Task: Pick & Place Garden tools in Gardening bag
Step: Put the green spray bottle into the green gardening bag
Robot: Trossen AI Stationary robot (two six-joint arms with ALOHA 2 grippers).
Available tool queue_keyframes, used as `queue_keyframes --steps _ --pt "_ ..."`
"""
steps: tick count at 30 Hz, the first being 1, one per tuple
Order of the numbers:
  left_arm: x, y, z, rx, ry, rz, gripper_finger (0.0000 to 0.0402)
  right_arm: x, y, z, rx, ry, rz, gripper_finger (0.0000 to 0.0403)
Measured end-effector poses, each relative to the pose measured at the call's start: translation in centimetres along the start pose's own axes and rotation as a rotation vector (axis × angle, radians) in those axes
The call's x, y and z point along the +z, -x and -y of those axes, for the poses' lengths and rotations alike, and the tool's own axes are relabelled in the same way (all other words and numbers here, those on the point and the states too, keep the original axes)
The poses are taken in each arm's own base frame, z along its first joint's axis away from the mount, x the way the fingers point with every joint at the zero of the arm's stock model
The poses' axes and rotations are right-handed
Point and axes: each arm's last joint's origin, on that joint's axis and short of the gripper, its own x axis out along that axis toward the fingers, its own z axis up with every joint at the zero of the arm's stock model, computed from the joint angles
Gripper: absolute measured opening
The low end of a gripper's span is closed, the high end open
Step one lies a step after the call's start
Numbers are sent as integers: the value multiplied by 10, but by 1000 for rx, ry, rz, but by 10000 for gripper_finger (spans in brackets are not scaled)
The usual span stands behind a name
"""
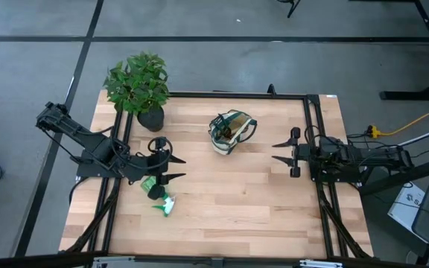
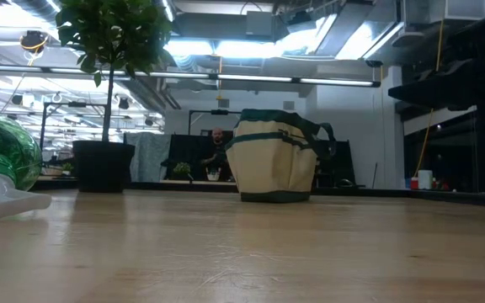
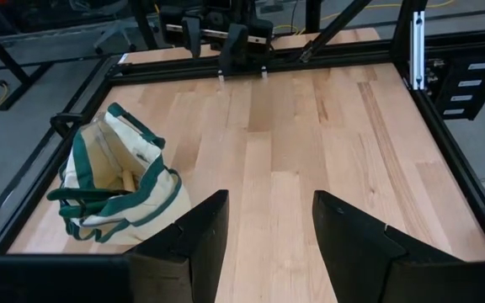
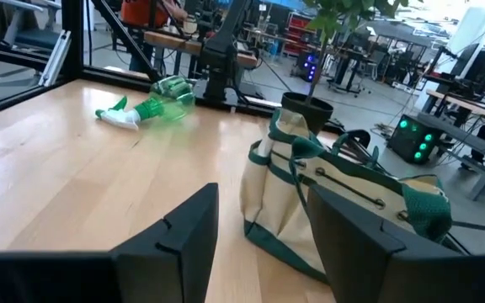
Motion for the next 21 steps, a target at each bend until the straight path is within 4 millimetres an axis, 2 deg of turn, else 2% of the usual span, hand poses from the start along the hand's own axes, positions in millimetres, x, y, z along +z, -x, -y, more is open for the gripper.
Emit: queue_keyframes --steps 15,21 --pt "10 1 2 -18 58 87 169 0 0 0 0 0 0 186" --pt "6 0 2 -26 74 51 169 0 0 0 0 0 0 186"
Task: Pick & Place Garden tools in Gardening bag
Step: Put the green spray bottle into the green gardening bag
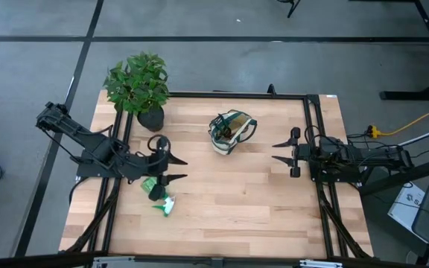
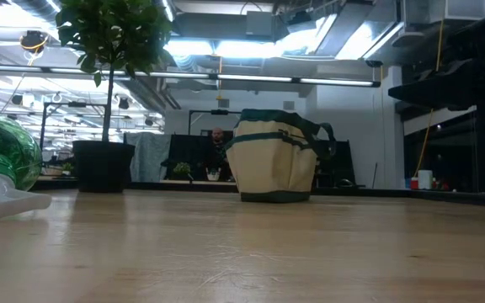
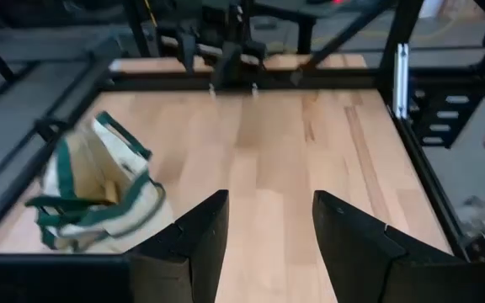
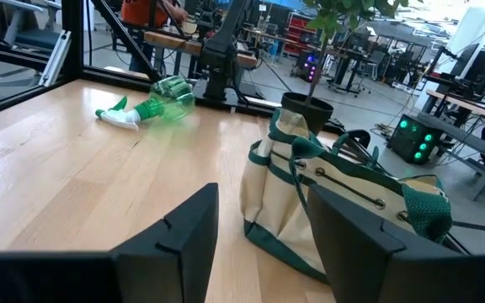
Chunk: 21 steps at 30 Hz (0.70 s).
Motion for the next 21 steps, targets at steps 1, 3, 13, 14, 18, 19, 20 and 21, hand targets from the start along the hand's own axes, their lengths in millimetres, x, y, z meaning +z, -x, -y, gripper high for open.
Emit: queue_keyframes --steps 1,3,13,14,18,19,20,21 --pt "-1 -1 0 -9 5 -14 169 0 0 0 0 0 0 186" --pt "-5 -2 1 -34 23 -49 169 0 0 0 0 0 0 186" --pt "-28 -21 16 -186 168 -323 169 0 0 0 0 0 0 186" --pt "-30 -24 18 -182 165 -334 169 0 0 0 0 0 0 186" --pt "-42 -38 26 -163 145 -418 169 0 0 0 0 0 0 186" --pt "-46 -42 28 -164 132 -454 169 0 0 0 0 0 1 186" --pt "-52 -47 31 -158 117 -491 169 0 0 0 -1 0 1 186" --pt "-57 -51 32 -144 98 -529 169 0 0 0 0 0 1 186"
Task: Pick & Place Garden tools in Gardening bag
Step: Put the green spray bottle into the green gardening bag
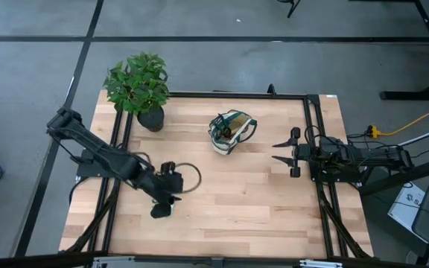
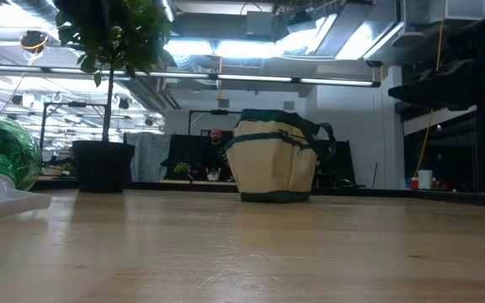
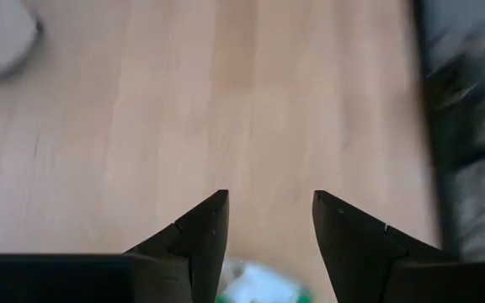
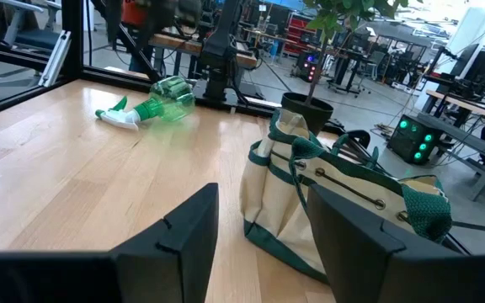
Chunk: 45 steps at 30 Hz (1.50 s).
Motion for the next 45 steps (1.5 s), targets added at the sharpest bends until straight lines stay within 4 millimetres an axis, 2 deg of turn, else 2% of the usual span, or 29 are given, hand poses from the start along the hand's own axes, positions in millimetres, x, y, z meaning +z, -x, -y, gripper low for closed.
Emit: queue_keyframes --steps 5,7,12,16,20,26,39,45 --pt "-9 -34 -3 104 -92 -156 169 0 0 0 0 0 0 186" --pt "-13 -43 -6 89 -126 -246 169 0 0 0 0 0 0 186" --pt "-31 -55 -11 12 -183 -528 169 0 0 0 -1 0 0 185" --pt "-44 -60 -10 17 -295 -672 169 0 0 0 -1 0 0 185" --pt "-48 -70 -6 42 -439 -678 169 0 0 0 -1 0 0 185" --pt "-52 -84 -6 61 -530 -708 169 0 0 0 -1 0 0 185" --pt "-60 -104 -6 67 -585 -784 169 0 0 0 -1 0 0 185" --pt "-61 -107 -8 82 -576 -774 169 0 0 0 -1 0 0 185"
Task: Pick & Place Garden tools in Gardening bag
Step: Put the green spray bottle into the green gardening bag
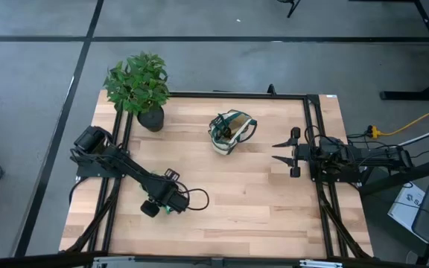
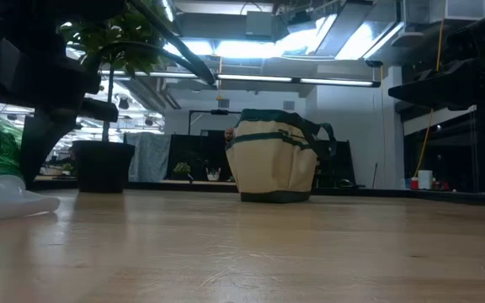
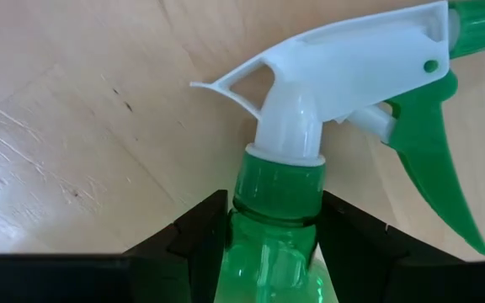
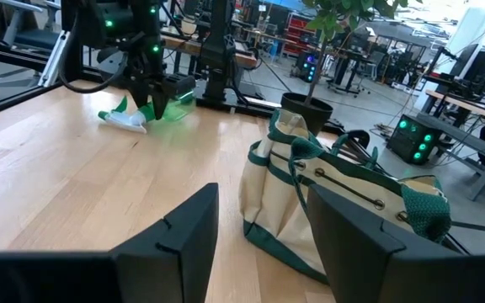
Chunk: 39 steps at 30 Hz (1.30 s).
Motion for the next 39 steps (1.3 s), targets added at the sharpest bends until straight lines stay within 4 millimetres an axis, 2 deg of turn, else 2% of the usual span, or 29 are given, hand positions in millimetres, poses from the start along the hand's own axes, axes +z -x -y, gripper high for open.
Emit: queue_keyframes --steps 7,14,19,27,39 --pt "-2 -13 -1 31 19 31 150 0 0 0 0 0 0 185" --pt "-5 -5 -17 102 126 88 150 0 0 0 0 0 0 185" --pt "-12 20 -33 182 231 223 150 0 0 0 0 0 0 185" --pt "-10 62 -65 285 359 595 150 0 0 0 0 0 0 185" --pt "8 100 -115 273 313 1111 150 0 0 0 0 0 0 186"
